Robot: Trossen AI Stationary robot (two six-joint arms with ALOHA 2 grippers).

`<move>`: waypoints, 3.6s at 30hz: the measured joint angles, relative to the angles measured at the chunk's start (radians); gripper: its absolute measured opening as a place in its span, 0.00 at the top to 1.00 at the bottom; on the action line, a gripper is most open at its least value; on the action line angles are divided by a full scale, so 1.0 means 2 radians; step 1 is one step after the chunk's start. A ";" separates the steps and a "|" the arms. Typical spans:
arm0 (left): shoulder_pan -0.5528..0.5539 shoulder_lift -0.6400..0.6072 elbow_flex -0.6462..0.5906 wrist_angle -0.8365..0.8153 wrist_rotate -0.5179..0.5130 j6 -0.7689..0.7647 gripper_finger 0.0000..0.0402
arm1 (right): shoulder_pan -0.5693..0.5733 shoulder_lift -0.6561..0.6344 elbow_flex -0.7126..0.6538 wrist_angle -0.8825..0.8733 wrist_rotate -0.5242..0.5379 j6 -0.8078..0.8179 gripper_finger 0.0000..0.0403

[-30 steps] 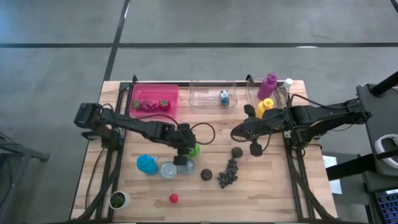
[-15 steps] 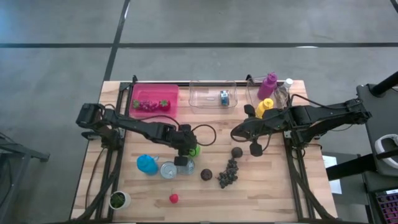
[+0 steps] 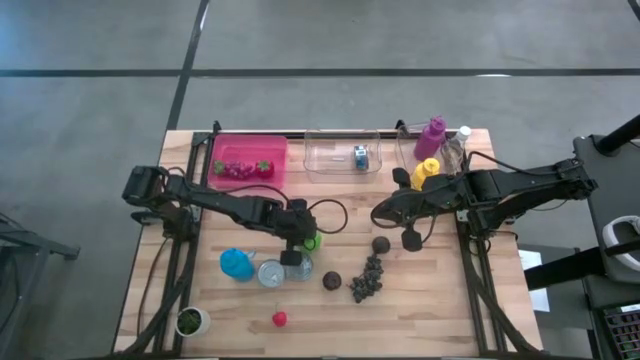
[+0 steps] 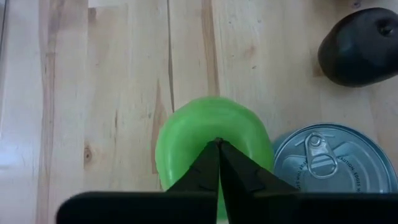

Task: Pick & Place Food Item
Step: Put the green apple into the red transparent bin

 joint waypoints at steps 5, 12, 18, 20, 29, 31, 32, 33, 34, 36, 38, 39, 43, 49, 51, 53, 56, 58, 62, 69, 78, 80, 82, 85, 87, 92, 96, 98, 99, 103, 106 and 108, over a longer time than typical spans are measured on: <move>0.000 0.000 0.000 0.000 0.000 0.000 0.99 | 0.000 0.000 0.000 0.000 0.000 0.001 0.97; 0.000 -0.001 -0.011 0.015 0.002 -0.002 0.99 | 0.000 0.000 0.000 0.002 0.000 0.001 0.97; -0.001 -0.001 -0.013 0.026 0.002 -0.004 0.97 | 0.000 0.000 0.000 0.004 0.000 0.003 0.97; -0.001 -0.001 -0.014 0.039 0.002 -0.005 0.95 | 0.000 0.000 0.000 0.004 0.000 0.003 0.97; -0.001 -0.001 -0.015 0.045 0.002 -0.005 0.80 | 0.000 0.000 0.000 0.004 0.000 0.012 0.97; -0.001 -0.001 -0.015 0.046 0.002 -0.005 0.78 | 0.000 0.000 0.000 0.004 0.000 0.012 0.97; -0.001 -0.001 -0.016 0.046 0.002 -0.005 0.77 | 0.000 0.000 0.000 0.004 0.000 0.012 0.97; -0.001 -0.001 -0.017 0.047 0.002 -0.005 0.77 | 0.000 0.000 0.000 0.004 0.000 0.012 0.97; -0.001 -0.001 -0.018 0.048 0.002 -0.005 0.77 | 0.000 0.000 0.000 0.004 0.000 0.012 0.97; -0.001 -0.001 -0.021 0.052 0.002 -0.005 0.78 | 0.000 0.000 0.000 0.004 0.000 0.012 0.97; -0.001 -0.002 -0.022 0.054 0.002 -0.005 0.80 | 0.000 0.000 0.000 0.004 0.000 0.010 0.97; -0.001 -0.002 -0.023 0.056 0.002 -0.005 0.81 | 0.000 0.000 0.000 0.004 0.000 0.010 0.97; -0.001 -0.002 -0.023 0.061 0.002 -0.005 0.87 | 0.000 0.000 0.000 0.004 0.000 0.010 0.97; -0.001 -0.002 -0.024 0.060 0.002 -0.005 0.96 | 0.000 0.000 0.000 0.004 0.000 0.010 0.97; -0.001 -0.002 -0.024 0.060 0.002 -0.006 0.98 | 0.000 0.000 0.000 0.004 0.000 0.010 0.97; -0.001 -0.002 -0.024 0.061 0.002 -0.006 0.99 | 0.000 0.000 0.000 0.004 0.000 0.010 0.97; -0.001 -0.002 -0.024 0.061 0.002 -0.006 0.99 | 0.000 0.000 0.000 0.004 0.000 0.010 0.97; -0.001 -0.002 -0.024 0.061 0.002 -0.006 0.99 | 0.000 0.000 0.000 0.004 0.000 0.010 0.97; -0.001 -0.003 -0.024 0.061 0.002 -0.007 1.00 | 0.000 0.000 0.000 0.004 0.000 0.010 0.97; 0.001 -0.022 -0.020 0.058 0.002 -0.034 1.00 | 0.000 0.000 0.000 0.004 0.000 0.010 0.97; 0.027 -0.099 -0.016 0.037 -0.058 -0.092 1.00 | 0.000 0.000 0.000 0.003 0.000 0.010 0.97; 0.039 -0.125 -0.016 0.023 -0.085 -0.108 1.00 | 0.000 0.000 0.000 0.003 0.000 0.010 0.97; 0.054 -0.152 -0.016 0.008 -0.113 -0.123 1.00 | 0.000 0.000 0.000 0.004 0.000 0.008 0.97; 0.082 -0.188 -0.016 -0.023 -0.148 -0.149 1.00 | 0.000 0.000 0.000 0.004 0.000 -0.006 0.97; 0.105 -0.210 -0.016 -0.047 -0.165 -0.164 1.00 | 0.000 0.000 0.000 0.004 0.000 -0.014 0.97; 0.180 -0.240 -0.016 -0.110 -0.176 -0.210 1.00 | 0.000 0.000 0.000 0.003 -0.001 -0.035 0.97; 0.244 -0.243 -0.016 -0.151 -0.176 -0.231 1.00 | 0.000 -0.004 0.000 0.003 -0.006 -0.057 0.97; 0.275 -0.242 -0.016 -0.165 -0.176 -0.233 1.00 | 0.000 -0.010 0.000 0.000 -0.008 -0.067 0.97; 0.290 -0.242 -0.016 -0.169 -0.176 -0.233 1.00 | 0.000 -0.014 0.000 -0.007 -0.011 -0.070 0.97; 0.353 -0.243 -0.016 -0.183 -0.174 -0.227 1.00 | 0.000 -0.026 0.000 -0.028 -0.002 -0.064 0.97; 0.400 -0.242 -0.020 -0.185 -0.174 -0.214 1.00 | 0.000 -0.032 0.000 -0.029 0.015 -0.050 0.97; 0.427 -0.242 -0.024 -0.186 -0.174 -0.213 1.00 | -0.001 -0.034 0.000 -0.029 0.028 -0.040 0.97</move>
